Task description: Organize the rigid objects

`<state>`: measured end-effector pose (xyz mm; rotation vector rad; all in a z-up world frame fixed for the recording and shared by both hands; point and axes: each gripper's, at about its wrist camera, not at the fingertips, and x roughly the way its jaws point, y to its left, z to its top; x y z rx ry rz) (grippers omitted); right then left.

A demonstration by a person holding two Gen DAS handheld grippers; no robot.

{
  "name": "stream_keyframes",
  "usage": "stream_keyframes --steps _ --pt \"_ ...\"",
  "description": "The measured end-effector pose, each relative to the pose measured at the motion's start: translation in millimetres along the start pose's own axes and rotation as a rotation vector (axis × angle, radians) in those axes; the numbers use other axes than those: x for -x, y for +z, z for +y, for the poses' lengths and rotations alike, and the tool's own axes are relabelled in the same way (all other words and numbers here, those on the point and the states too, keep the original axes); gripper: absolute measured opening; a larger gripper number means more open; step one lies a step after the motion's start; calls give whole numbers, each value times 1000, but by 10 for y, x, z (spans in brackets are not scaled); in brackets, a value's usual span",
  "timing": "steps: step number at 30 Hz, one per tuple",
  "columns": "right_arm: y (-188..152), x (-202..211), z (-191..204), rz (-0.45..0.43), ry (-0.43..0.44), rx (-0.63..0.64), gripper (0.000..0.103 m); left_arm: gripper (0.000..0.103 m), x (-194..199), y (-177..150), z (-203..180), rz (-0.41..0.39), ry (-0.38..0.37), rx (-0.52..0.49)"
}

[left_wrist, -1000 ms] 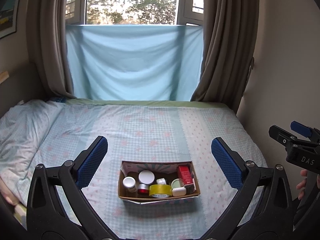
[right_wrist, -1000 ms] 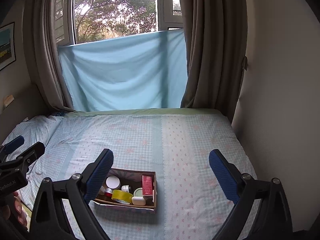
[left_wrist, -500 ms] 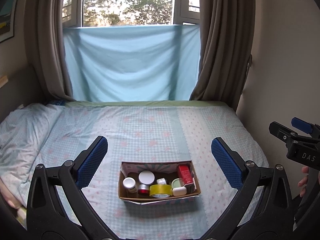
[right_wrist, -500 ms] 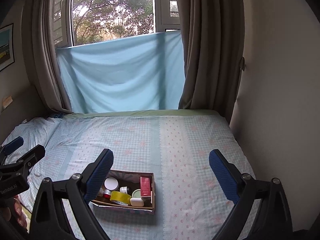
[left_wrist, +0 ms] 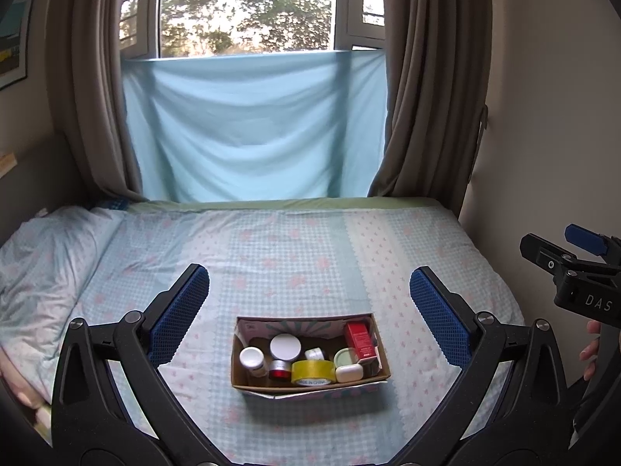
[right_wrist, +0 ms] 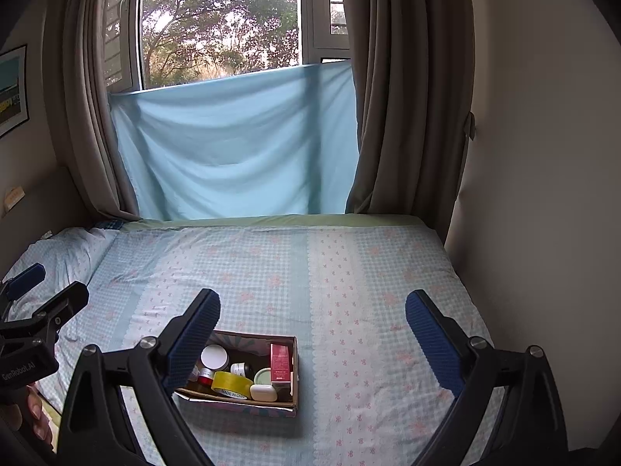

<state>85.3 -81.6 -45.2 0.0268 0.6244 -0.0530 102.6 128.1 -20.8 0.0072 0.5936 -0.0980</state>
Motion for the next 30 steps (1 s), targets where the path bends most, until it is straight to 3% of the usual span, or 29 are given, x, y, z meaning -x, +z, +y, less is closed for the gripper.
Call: stream_keyframes --steps 30 --pt "31 -35 -20 -6 -1 -2 95 103 -62 16 -32 -17 12 -26"
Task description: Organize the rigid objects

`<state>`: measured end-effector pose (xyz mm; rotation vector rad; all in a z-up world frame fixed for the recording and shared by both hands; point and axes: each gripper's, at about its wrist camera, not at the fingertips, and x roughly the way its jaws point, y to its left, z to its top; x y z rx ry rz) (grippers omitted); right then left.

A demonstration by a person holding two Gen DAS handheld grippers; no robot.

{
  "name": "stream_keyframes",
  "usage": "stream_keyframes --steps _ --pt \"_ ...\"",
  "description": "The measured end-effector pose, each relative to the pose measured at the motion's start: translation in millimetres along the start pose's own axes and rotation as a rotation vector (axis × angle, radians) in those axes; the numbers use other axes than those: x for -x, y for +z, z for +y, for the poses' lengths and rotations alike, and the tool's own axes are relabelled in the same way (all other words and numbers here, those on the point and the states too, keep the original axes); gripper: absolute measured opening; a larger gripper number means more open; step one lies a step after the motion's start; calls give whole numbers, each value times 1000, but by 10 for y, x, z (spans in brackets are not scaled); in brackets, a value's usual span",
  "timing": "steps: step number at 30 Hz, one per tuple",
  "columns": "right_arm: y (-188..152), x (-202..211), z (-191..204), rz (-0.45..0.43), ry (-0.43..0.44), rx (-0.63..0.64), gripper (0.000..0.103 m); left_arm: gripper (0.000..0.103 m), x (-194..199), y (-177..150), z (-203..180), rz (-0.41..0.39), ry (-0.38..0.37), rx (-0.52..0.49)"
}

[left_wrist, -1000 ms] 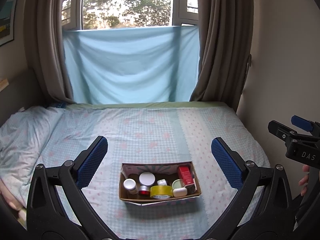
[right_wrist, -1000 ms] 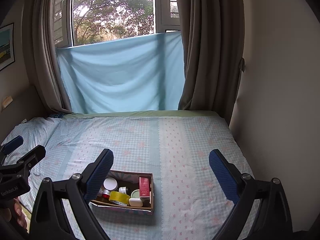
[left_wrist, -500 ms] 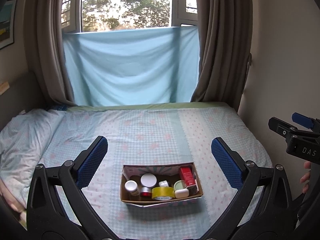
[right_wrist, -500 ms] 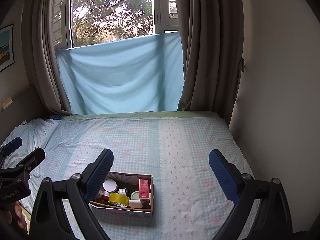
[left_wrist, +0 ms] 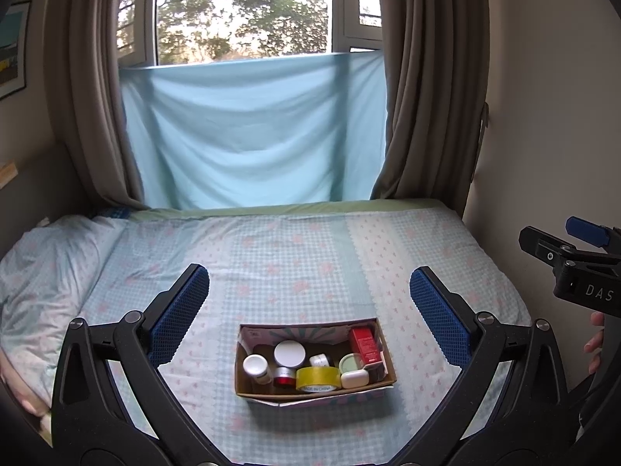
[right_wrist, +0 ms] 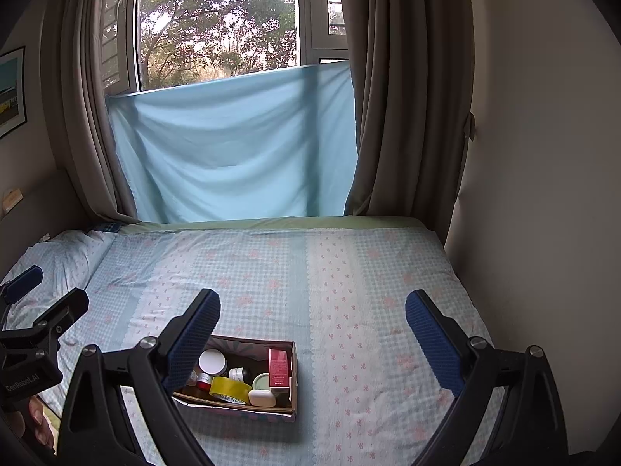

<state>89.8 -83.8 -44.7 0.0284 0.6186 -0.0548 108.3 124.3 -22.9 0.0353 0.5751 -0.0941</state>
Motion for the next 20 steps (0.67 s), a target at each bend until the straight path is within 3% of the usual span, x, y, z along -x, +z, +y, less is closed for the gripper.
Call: stream_keyframes --steps 8,14,20 --pt "2 1 5 -1 -1 0 95 103 2 31 5 -48 29 0" --pt "21 -45 -7 0 -4 0 95 103 11 52 -60 -68 92 -31" --pt "32 -73 -19 3 -3 -2 95 103 -32 58 -22 -58 51 -5"
